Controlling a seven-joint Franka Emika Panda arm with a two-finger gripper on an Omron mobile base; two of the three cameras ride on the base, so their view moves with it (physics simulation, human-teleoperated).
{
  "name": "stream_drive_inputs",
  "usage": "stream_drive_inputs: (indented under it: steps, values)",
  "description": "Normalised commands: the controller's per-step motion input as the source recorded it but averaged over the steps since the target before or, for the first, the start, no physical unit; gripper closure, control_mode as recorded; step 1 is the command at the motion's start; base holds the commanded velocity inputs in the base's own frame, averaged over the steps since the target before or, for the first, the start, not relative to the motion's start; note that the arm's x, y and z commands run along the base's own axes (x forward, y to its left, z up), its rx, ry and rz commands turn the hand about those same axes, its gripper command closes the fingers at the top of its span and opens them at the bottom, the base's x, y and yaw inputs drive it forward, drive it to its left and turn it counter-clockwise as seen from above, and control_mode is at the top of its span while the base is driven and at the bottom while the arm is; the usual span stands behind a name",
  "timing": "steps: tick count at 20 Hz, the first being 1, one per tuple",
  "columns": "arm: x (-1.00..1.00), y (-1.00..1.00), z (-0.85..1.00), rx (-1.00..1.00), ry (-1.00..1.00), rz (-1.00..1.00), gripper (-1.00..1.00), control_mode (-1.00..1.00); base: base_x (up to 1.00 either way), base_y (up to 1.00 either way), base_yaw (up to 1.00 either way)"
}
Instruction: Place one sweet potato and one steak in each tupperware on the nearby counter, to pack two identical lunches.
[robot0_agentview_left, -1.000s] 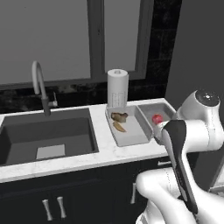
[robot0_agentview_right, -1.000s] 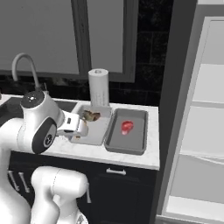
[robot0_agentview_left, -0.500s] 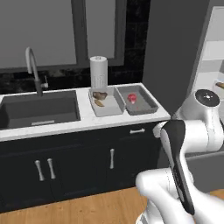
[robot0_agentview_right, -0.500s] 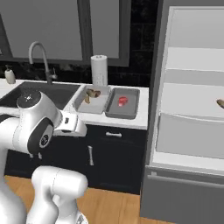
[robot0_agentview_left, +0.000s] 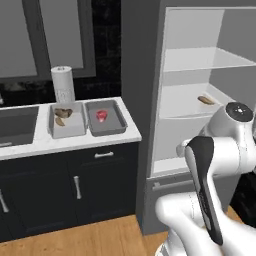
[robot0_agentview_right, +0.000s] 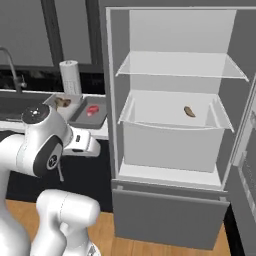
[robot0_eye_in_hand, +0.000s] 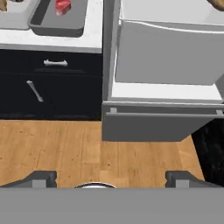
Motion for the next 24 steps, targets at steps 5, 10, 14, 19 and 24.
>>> stream_drive_inputs:
  steps: [5,10,14,19,24]
  values:
    - [0.00,0.00,0.00,0.00,0.00,0.00,-1.00,1.00,0.13,-0.66,-0.01]
    - [0.00,0.00,0.00,0.00,0.00,0.00,-1.00,1.00,0.37,-0.56,-0.01]
    - [0.00,0.00,0.00,0.00,0.00,0.00,-1.00,1.00,0.50,-0.42,0.00]
    - [0.00,0.00,0.00,0.00,0.00,0.00,-1.00,1.00,0.58,-0.37,0.00]
    - [0.03,-0.10,-0.04,0.00,0.00,-0.01,-1.00,-1.00,0.33,-0.35,0.00]
